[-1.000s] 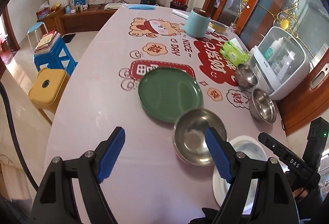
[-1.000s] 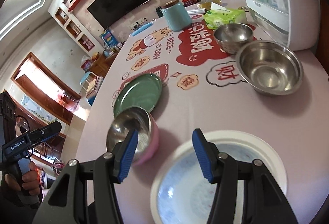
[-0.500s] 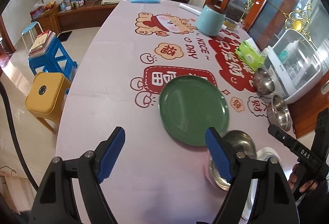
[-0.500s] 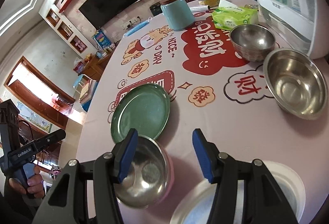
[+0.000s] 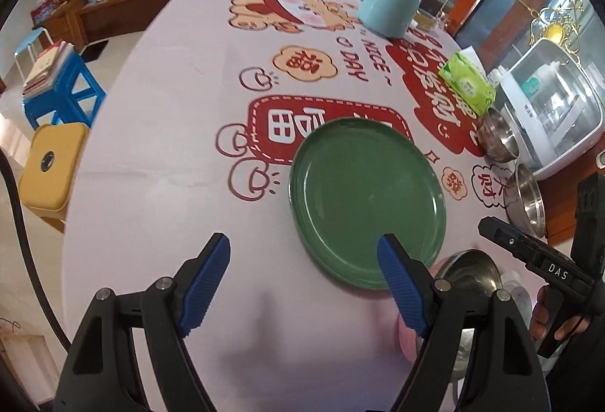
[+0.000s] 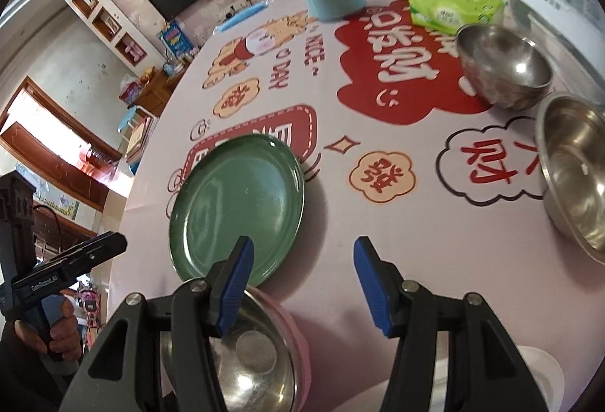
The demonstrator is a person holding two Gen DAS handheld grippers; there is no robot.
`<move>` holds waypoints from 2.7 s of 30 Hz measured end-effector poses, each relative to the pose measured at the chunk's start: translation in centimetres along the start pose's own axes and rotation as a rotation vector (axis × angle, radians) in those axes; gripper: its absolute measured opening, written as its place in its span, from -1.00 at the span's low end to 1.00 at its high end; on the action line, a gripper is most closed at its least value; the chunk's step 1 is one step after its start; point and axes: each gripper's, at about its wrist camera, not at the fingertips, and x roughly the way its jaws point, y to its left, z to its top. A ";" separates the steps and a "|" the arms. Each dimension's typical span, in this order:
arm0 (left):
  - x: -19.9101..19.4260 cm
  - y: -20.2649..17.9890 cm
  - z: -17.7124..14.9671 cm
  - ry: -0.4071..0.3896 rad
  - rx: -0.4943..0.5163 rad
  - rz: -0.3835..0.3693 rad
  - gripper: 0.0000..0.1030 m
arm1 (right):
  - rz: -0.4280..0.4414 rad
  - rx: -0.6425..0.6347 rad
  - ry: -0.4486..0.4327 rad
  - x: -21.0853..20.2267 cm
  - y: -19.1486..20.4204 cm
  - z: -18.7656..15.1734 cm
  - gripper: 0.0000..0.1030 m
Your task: Organize plates and bowls
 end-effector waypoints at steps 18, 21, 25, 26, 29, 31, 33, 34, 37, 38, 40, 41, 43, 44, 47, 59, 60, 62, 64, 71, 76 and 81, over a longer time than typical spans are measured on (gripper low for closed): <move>5.8 -0.3 0.1 0.109 0.015 -0.070 0.38 | 0.065 0.023 0.070 3.5 -0.4 0.2 0.04; 6.1 -0.2 0.1 0.117 0.001 -0.082 0.35 | 0.095 0.024 0.068 3.7 -0.4 0.2 -0.03; 6.6 -0.3 0.0 0.127 0.003 -0.084 0.28 | 0.126 0.028 0.068 3.9 -0.3 0.2 -0.07; 6.7 -0.3 0.0 0.130 0.003 -0.083 0.27 | 0.136 0.032 0.068 4.0 -0.3 0.2 -0.08; 6.7 -0.4 0.1 0.122 0.011 -0.081 0.19 | 0.154 0.040 0.074 4.3 -0.2 0.3 -0.09; 6.8 -0.6 0.1 0.119 0.017 -0.080 0.09 | 0.157 0.037 0.080 4.4 -0.1 0.4 -0.09; 6.8 -0.7 0.1 0.115 0.023 -0.077 0.01 | 0.159 0.028 0.087 4.5 0.2 0.5 -0.09; 6.8 -0.7 0.1 0.112 0.026 -0.077 -0.06 | 0.159 0.027 0.091 4.6 0.3 0.6 -0.10; 6.9 -0.9 0.1 0.110 0.044 -0.087 -0.25 | 0.089 0.003 0.119 5.3 0.6 0.8 -0.44; 6.9 -1.0 0.1 0.110 0.048 -0.089 -0.25 | 0.071 -0.001 0.132 5.6 0.6 0.8 -0.53; 6.9 -1.2 0.1 0.109 0.054 -0.084 -0.25 | 0.064 -0.005 0.122 5.7 0.7 0.8 -0.59; 6.9 -1.2 0.1 0.108 0.056 -0.084 -0.25 | 0.063 -0.004 0.123 5.7 0.7 0.7 -0.60; 6.9 -1.1 0.1 0.106 0.058 -0.082 -0.28 | 0.073 0.000 0.128 5.7 0.6 0.7 -0.66; 6.9 -1.0 0.2 0.106 0.059 -0.078 -0.30 | 0.081 0.005 0.131 5.8 0.6 0.7 -0.67; 6.9 -1.0 0.2 0.100 0.072 -0.066 -0.39 | 0.073 0.005 0.128 5.7 0.6 0.6 -0.68; 6.6 -0.4 0.2 0.098 0.062 -0.052 -0.55 | 0.058 -0.014 0.063 4.6 1.4 0.6 -0.77; 6.5 -0.3 0.3 0.096 0.052 -0.056 -0.55 | 0.059 -0.021 0.045 4.4 1.7 0.6 -0.77; 6.1 -0.1 0.3 0.080 0.040 -0.056 -0.55 | 0.063 -0.030 0.023 4.0 2.0 0.6 -0.77; 5.6 -0.1 0.3 0.065 0.035 -0.050 -0.55 | 0.066 -0.036 0.013 3.7 2.4 0.7 -0.77; 3.4 0.3 0.3 0.009 0.003 -0.055 -0.55 | 0.095 -0.045 -0.063 2.2 3.4 0.6 -0.77; 1.7 0.4 0.3 -0.022 0.005 -0.060 -0.55 | 0.104 -0.056 -0.099 0.8 4.4 0.4 -0.77; -0.4 0.3 0.0 -0.062 0.015 -0.065 -0.55 | 0.112 -0.070 -0.133 -0.6 5.2 0.2 -0.77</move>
